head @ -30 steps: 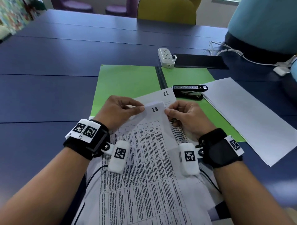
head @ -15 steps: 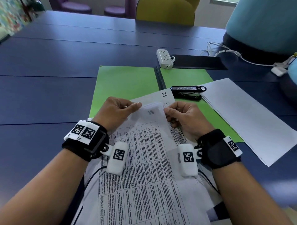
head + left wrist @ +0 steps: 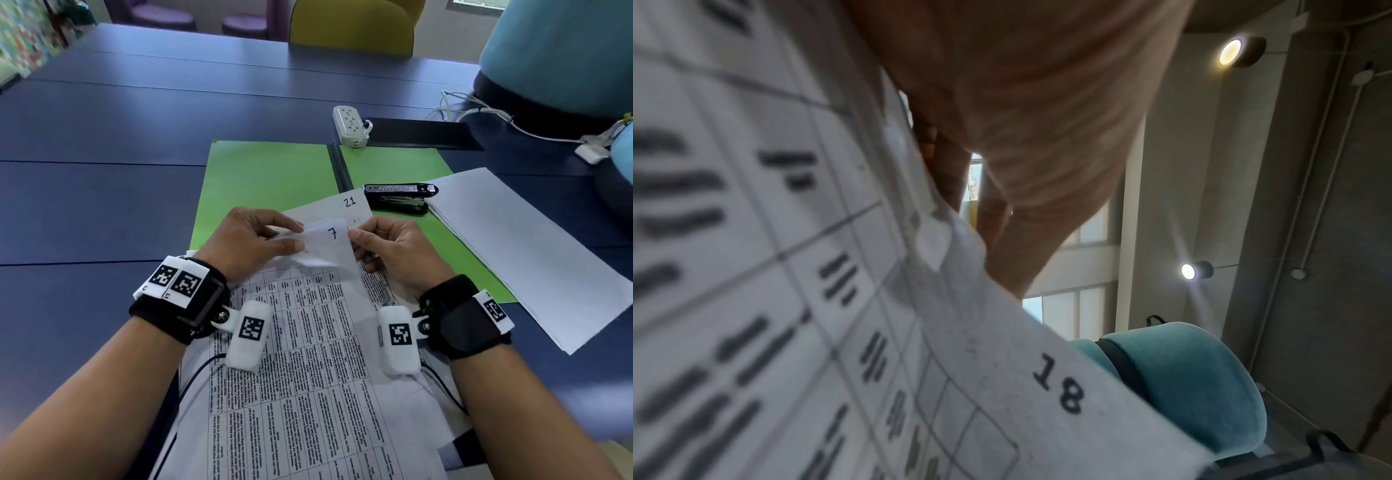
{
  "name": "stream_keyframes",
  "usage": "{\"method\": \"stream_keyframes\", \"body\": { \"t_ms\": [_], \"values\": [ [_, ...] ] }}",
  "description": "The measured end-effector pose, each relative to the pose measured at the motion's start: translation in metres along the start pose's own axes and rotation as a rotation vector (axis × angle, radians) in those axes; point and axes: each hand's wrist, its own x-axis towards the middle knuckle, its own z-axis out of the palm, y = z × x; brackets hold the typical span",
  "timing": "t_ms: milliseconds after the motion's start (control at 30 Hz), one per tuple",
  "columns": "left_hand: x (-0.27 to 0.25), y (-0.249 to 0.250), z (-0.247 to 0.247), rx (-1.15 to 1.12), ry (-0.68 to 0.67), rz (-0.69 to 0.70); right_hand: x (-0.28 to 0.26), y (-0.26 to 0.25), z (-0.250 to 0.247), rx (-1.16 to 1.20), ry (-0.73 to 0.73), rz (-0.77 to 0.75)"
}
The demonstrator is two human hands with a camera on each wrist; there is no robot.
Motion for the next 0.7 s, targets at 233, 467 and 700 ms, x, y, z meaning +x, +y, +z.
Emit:
{"method": "stream_keyframes", "body": {
  "t_ms": [233, 467, 700],
  "values": [
    [-0.0004, 0.0022, 0.0037, -0.103, -0.020, 0.074, 0.0017, 0.0011, -0.0015, -0.022, 0.003, 0.008],
    [0.0014, 0.0008, 0.0031, -0.051, -0.007, 0.132, 0.0011, 0.0005, 0.0000, -0.001, 0.008, 0.006],
    [0.0025, 0.0009, 0.0021, -0.016, 0.011, 0.082, -0.0009, -0.0001, 0.0003, 0.012, 0.002, 0.012]
  ]
}}
